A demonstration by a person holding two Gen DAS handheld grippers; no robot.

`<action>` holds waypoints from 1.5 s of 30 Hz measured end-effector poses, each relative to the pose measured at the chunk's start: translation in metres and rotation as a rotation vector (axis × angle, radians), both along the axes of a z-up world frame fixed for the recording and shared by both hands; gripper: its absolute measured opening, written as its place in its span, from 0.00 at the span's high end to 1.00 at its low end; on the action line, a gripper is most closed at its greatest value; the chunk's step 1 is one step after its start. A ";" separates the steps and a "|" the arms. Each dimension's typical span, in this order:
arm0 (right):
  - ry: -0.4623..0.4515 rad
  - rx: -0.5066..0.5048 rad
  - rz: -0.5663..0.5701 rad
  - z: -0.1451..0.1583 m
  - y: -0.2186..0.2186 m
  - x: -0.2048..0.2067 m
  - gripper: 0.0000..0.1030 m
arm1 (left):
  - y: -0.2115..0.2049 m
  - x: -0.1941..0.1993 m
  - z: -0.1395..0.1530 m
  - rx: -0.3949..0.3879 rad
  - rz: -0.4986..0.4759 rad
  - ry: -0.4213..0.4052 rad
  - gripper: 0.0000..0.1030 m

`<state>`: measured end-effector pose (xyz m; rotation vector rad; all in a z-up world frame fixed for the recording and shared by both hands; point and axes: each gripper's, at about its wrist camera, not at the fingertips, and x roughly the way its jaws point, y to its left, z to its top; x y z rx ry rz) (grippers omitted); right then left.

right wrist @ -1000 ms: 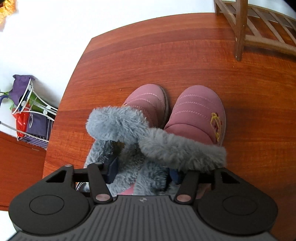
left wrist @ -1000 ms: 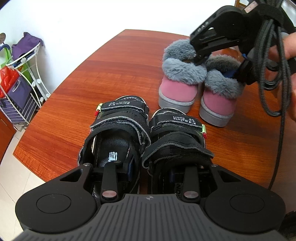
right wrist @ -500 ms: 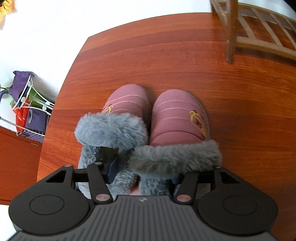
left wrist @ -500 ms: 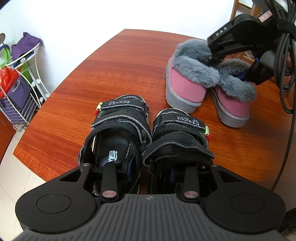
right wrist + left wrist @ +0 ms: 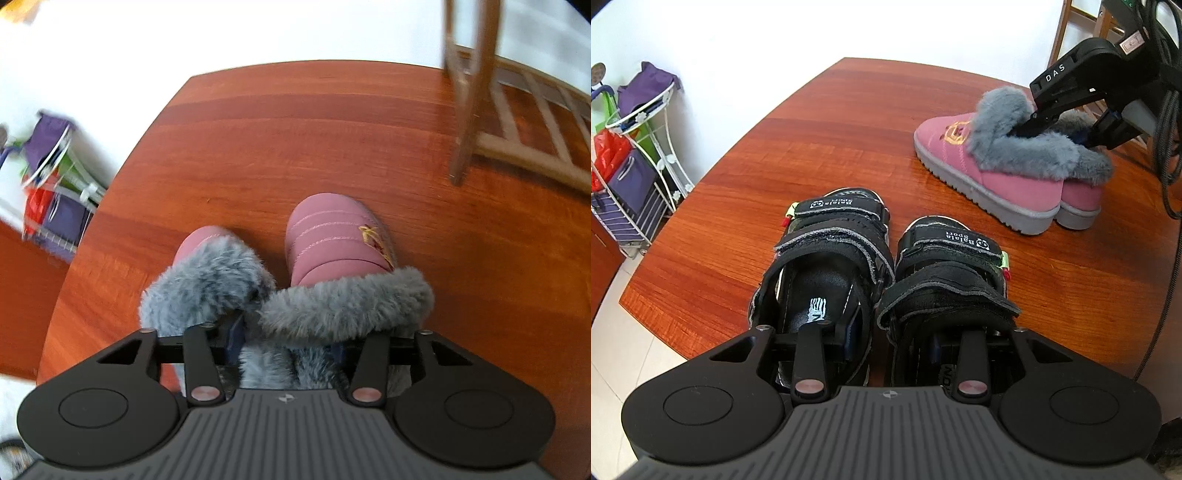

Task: Organize scattered shoes
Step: 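Carry the pink slippers toward the rack with the right tool while the left tool holds the sandals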

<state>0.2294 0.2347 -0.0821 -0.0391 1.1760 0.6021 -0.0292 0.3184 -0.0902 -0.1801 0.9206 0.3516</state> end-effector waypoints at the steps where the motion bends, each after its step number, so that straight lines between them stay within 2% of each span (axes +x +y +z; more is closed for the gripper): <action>1: -0.011 -0.003 0.019 0.001 0.001 0.000 0.42 | 0.000 0.000 0.000 0.000 0.000 0.001 0.62; 16: -0.189 0.004 0.269 0.010 0.015 0.003 0.34 | -0.001 -0.001 0.001 -0.002 0.004 0.004 0.61; 21: -0.272 -0.012 0.378 0.010 0.011 -0.009 0.25 | -0.001 0.000 0.001 -0.003 0.008 0.000 0.60; 24: -0.305 -0.053 0.419 0.006 0.013 -0.018 0.25 | -0.001 0.001 0.000 -0.002 0.002 -0.002 0.58; 27: -0.308 -0.068 0.399 0.002 0.017 -0.019 0.25 | 0.000 0.003 -0.001 0.005 -0.013 -0.001 0.56; 28: -0.307 -0.068 0.389 0.001 0.018 -0.018 0.27 | -0.001 0.004 -0.001 0.009 -0.018 -0.002 0.56; 29: -0.307 -0.068 0.378 0.001 0.019 -0.017 0.33 | -0.001 0.005 -0.001 0.014 -0.022 -0.003 0.56; 31: -0.307 -0.081 0.352 -0.001 0.018 -0.014 0.48 | -0.002 0.006 -0.001 0.032 -0.033 -0.009 0.61; 33: -0.303 -0.066 0.333 -0.001 0.015 -0.013 0.52 | -0.003 0.006 -0.001 0.052 -0.041 -0.017 0.69; 35: -0.301 -0.051 0.316 -0.002 0.011 -0.012 0.64 | -0.003 0.006 0.000 0.049 -0.041 -0.035 0.71; 45: -0.271 -0.026 0.231 -0.003 -0.020 -0.011 0.68 | -0.009 0.012 0.004 0.041 -0.062 -0.077 0.75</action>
